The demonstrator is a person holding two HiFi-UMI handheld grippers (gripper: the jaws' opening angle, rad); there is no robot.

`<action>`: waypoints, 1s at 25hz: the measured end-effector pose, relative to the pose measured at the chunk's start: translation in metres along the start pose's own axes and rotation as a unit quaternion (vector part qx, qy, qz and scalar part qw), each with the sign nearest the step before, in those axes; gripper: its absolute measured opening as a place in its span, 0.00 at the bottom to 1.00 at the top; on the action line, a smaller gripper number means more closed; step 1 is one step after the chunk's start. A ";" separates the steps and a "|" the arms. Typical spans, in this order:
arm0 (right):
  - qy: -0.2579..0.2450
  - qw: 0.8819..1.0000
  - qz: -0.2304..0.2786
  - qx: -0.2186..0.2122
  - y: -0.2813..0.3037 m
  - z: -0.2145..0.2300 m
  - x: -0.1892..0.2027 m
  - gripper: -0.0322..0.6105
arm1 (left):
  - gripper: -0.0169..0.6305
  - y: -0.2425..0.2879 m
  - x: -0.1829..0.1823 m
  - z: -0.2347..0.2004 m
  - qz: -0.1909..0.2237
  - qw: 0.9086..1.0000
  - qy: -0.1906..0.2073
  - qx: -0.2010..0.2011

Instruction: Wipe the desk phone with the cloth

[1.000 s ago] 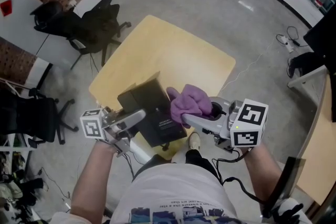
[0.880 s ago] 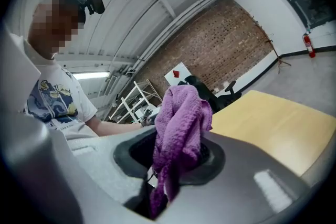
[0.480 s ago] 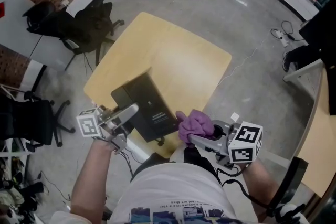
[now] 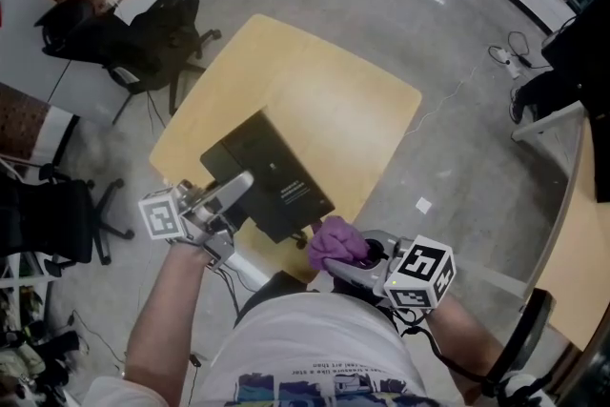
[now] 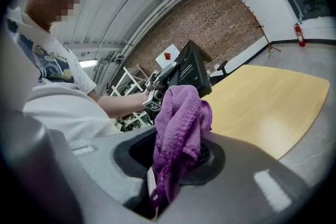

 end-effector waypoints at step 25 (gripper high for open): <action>0.032 0.966 0.081 0.243 -0.059 0.037 -0.016 0.21 | 0.30 -0.001 0.020 -0.060 -0.148 0.989 -0.022 0.019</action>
Point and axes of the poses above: the fingertips, and each gripper's own axes: y forward along the fingers, z to its right, x out of its underside, the point moved 4 cm from there along -y, backward along the fingers, and after that the axes turned 10 degrees about -z, right-handed, at the moved point
